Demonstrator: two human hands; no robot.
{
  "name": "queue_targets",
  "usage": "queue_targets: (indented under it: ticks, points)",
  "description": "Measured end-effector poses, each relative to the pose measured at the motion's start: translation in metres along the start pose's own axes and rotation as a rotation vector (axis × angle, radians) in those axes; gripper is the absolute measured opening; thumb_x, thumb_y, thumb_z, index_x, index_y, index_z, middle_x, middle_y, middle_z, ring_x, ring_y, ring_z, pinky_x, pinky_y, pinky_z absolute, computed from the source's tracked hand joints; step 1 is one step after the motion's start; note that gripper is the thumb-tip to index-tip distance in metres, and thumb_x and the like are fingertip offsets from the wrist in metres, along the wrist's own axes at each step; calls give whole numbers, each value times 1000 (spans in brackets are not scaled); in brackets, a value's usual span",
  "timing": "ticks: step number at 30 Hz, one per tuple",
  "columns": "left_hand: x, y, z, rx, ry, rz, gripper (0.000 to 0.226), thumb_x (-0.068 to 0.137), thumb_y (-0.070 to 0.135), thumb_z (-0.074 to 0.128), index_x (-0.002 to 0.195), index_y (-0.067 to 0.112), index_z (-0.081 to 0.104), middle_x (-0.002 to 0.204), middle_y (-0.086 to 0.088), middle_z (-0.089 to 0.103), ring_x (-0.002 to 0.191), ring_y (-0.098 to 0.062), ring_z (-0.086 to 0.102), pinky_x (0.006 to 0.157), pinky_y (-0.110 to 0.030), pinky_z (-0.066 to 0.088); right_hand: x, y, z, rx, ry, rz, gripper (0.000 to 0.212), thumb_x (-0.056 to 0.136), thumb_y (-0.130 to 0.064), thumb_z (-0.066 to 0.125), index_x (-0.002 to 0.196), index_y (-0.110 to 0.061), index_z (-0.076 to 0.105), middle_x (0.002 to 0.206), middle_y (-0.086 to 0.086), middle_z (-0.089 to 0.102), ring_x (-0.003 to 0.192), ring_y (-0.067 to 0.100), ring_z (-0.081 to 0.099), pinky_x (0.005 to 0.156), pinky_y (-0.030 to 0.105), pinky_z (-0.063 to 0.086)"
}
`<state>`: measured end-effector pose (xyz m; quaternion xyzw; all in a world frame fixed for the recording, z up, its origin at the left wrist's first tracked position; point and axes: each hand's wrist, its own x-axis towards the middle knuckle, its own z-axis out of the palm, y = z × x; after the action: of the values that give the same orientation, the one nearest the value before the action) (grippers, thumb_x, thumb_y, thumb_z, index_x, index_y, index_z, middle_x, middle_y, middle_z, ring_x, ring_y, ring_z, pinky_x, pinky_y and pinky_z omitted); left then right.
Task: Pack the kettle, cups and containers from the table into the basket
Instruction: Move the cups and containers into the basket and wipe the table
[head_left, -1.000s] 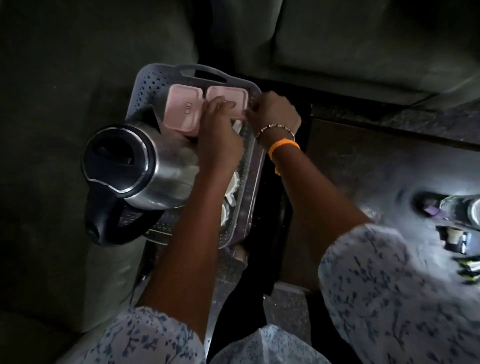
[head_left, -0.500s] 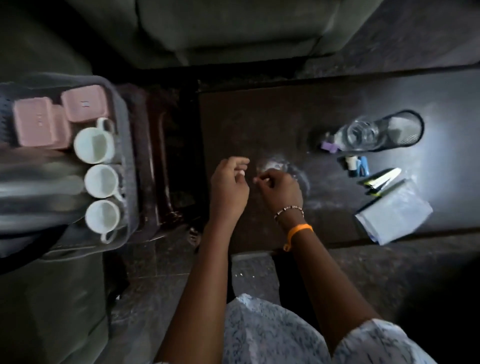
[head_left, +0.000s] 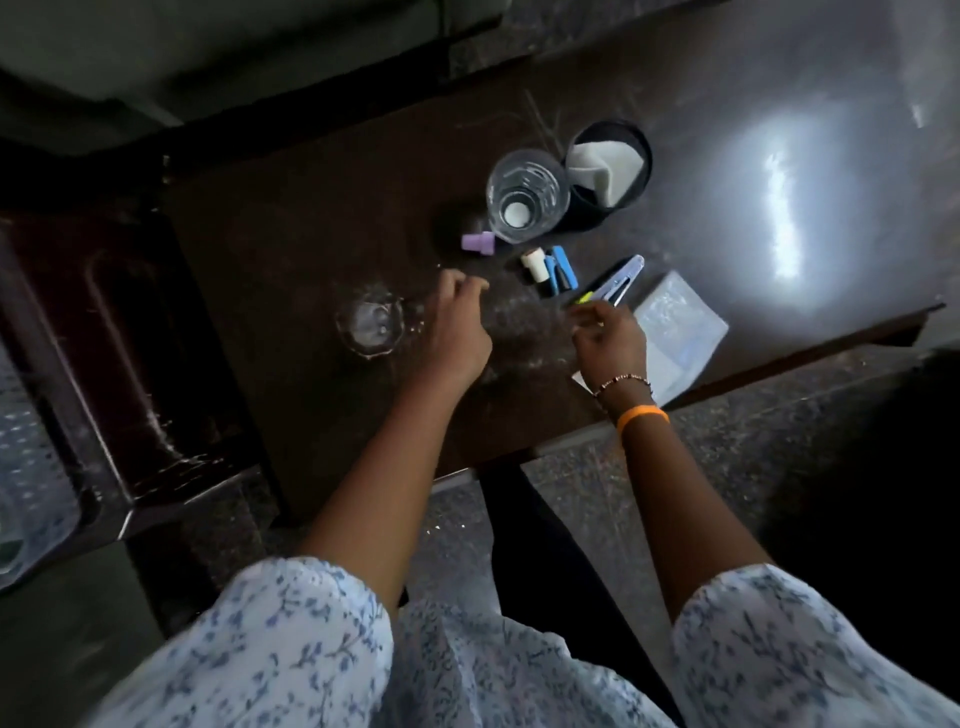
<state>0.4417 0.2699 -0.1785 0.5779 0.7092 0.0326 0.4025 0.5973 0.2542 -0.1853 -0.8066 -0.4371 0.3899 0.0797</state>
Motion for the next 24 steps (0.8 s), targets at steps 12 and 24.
queue_targets:
  ticks: [12,24]
  points:
    - [59,-1,12,380,-158,135,58,87,-10,36,139,17,38,154,-8,17,142,-36,14,113,-46,26,58,-18,17,-388,-180,-295,56,89,-4,48,140,-24,37,151,10,24,129,37,32,101,45,39]
    - [28,-56,13,162,-39,41,28,83,-8,44,92,14,59,119,-12,44,106,-33,46,80,-40,42,40,-22,54,-392,-29,-209,41,81,4,47,121,-8,49,131,20,39,112,40,45,87,43,45]
